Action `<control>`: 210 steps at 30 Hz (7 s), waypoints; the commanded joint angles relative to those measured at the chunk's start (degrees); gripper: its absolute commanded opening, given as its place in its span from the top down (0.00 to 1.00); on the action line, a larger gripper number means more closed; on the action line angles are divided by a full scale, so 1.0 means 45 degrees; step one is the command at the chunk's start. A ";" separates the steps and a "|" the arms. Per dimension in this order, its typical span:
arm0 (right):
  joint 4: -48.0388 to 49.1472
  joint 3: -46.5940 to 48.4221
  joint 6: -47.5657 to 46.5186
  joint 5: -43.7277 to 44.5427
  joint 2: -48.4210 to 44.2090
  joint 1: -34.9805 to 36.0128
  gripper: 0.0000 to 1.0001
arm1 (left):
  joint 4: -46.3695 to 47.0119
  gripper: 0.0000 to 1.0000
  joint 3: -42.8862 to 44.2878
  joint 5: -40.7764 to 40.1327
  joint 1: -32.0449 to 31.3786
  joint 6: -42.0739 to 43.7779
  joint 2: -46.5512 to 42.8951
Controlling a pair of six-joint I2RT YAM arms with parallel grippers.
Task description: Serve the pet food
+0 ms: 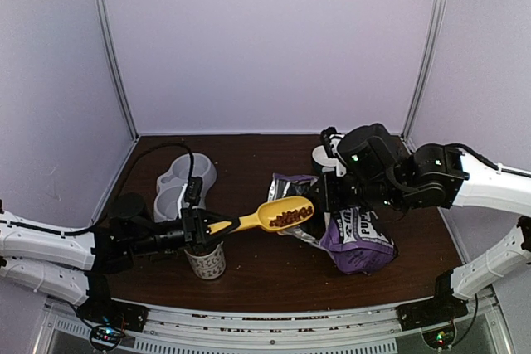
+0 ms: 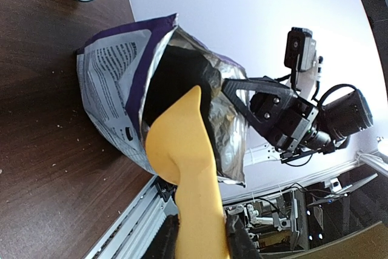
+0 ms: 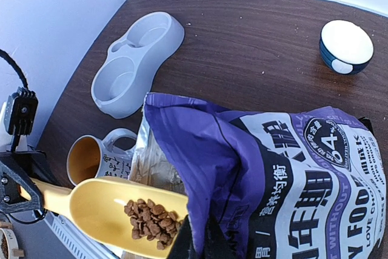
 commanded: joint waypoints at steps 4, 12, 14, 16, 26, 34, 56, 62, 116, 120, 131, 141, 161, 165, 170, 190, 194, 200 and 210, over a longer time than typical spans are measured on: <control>-0.0023 0.0203 0.0006 0.0664 -0.0210 -0.0284 1.00 | 0.0843 1.00 -0.0224 0.1029 0.0171 -0.0265 -0.0868; -0.0102 0.0237 0.0041 0.0684 -0.0272 -0.0331 1.00 | 0.0173 1.00 0.0014 0.1174 0.0459 -0.0174 -0.1948; -0.0120 0.0213 0.0035 0.0709 -0.0296 -0.0349 1.00 | -0.0071 1.00 0.0131 0.1159 0.0639 -0.0144 -0.2286; -0.0120 0.0187 0.0045 0.0694 -0.0297 -0.0354 1.00 | -0.0727 1.00 0.0478 0.1191 0.0899 0.0022 -0.2629; -0.0057 0.0189 0.0104 0.0641 -0.0198 -0.0359 1.00 | -0.2541 1.00 0.1658 0.1467 0.2624 0.0069 -0.3303; -0.0139 0.0198 0.0084 0.0737 -0.0287 -0.0387 1.00 | -0.4882 1.00 0.1570 0.1080 0.5050 -0.0068 -0.4976; -0.0059 0.0142 0.0047 0.0746 -0.0362 -0.0398 1.00 | -0.6382 1.00 -0.0859 0.4375 1.2803 0.0674 -0.6387; -0.0100 0.0063 0.0040 0.0787 -0.0442 -0.0408 1.00 | -0.6808 1.00 -0.1080 0.3631 1.3237 0.0943 -0.6020; -0.0196 -0.0230 0.0106 0.0726 -0.0632 -0.0524 1.00 | -1.2111 1.00 0.6499 0.3114 1.4241 0.8624 0.1798; -0.0300 -0.0295 0.0087 0.0774 -0.0738 -0.0540 1.00 | -1.2576 1.00 0.7116 0.3136 1.4242 0.9082 0.2281; -0.0325 -0.0507 0.0106 0.0740 -0.0921 -0.0605 1.00 | -1.4821 1.00 0.9090 0.3216 1.4256 1.1074 0.3436; -0.0343 -0.0485 0.0065 0.0685 -0.0922 -0.0647 1.00 | -1.5800 1.00 1.0253 0.3209 1.4245 1.2254 0.4244; 0.0329 -0.0223 -0.1197 -0.1136 -0.0458 -0.0689 1.00 | -1.5980 1.00 1.0341 0.2329 1.4251 1.2919 0.1213; 0.1272 -0.0388 -0.1878 -0.1892 -0.0372 -0.0397 1.00 | -1.6417 1.00 1.0160 0.3028 1.4235 1.3253 0.0274; 0.1682 -0.0083 -0.2092 -0.2127 -0.0001 -0.0313 1.00 | -1.7104 1.00 1.0262 0.4089 1.4184 1.3625 -0.0444; 0.3733 -0.0536 -0.2364 -0.3315 0.0788 0.0779 1.00 | -1.4313 1.00 0.6832 0.7018 0.7595 1.1049 -0.4588; 0.3824 -0.0486 -0.2334 -0.3304 0.0956 0.0834 1.00 | -1.5155 1.00 0.7074 0.6851 0.7564 1.1155 -0.5058; 0.4278 -0.0713 -0.2026 -0.3059 0.1067 0.0859 1.00 | -1.5367 1.00 0.7113 0.6279 0.6620 1.1000 -0.4826; 0.3848 -0.0837 -0.1862 -0.1839 0.0659 0.0866 1.00 | -1.6441 1.00 0.7874 0.3631 0.4030 1.1481 -0.3279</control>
